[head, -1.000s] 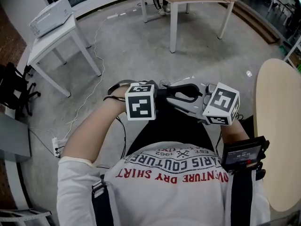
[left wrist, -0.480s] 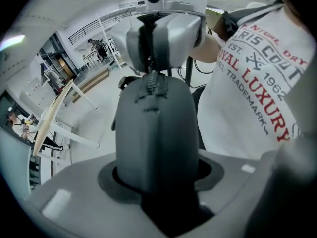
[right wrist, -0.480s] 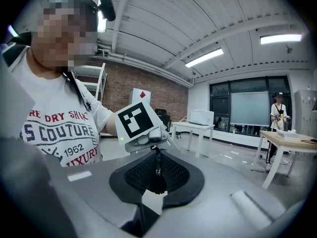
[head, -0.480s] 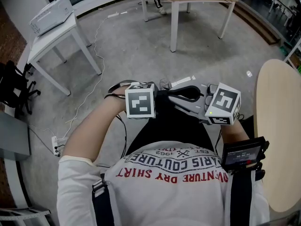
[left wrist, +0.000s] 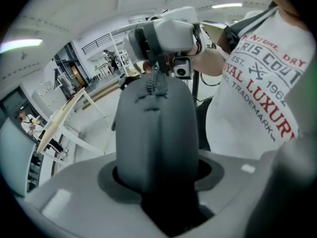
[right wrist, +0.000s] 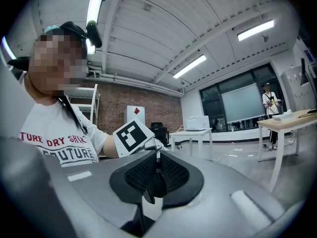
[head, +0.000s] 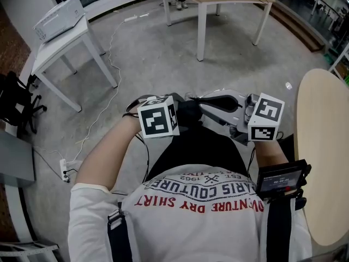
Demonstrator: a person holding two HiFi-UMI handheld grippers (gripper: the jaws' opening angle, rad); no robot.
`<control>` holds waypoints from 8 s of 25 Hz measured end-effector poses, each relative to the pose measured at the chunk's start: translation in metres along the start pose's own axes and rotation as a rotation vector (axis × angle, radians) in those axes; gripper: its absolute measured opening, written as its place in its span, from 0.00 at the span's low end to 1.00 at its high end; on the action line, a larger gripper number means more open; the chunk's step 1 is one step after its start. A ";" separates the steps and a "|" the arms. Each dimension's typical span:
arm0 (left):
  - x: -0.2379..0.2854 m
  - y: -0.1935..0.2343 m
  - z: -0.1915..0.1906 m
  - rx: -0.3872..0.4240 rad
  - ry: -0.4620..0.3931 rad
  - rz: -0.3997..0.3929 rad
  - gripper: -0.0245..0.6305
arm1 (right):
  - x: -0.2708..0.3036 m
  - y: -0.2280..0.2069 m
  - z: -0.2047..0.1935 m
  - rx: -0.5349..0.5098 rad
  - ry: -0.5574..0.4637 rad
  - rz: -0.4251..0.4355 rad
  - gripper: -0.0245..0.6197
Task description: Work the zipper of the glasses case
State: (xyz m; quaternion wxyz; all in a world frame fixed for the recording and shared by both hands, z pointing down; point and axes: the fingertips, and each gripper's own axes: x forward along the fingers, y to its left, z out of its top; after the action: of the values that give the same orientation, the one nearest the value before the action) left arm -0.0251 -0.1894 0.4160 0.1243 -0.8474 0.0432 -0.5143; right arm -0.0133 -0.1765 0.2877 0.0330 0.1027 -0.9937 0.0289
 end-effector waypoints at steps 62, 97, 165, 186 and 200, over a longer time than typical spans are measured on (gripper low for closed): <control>-0.055 0.032 0.052 0.046 -0.577 0.334 0.41 | -0.016 -0.024 0.002 0.217 -0.103 -0.011 0.04; -0.134 0.022 0.094 -0.154 -1.127 0.117 0.41 | -0.007 -0.012 0.002 0.293 -0.142 0.068 0.04; -0.201 0.077 0.059 -0.649 -1.886 -0.057 0.41 | 0.025 -0.008 -0.026 0.641 -0.285 0.184 0.04; -0.066 0.076 0.012 -0.644 -0.917 0.371 0.41 | -0.019 -0.065 -0.059 0.115 0.000 -0.301 0.03; -0.050 0.066 0.009 -0.644 -0.848 0.320 0.41 | -0.021 -0.073 -0.070 0.083 0.072 -0.348 0.04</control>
State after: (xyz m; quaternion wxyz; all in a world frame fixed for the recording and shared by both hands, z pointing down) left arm -0.0370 -0.2418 0.3522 -0.0581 -0.9583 0.2726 -0.0637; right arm 0.0267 -0.2386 0.3594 0.0687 0.2733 -0.9571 0.0674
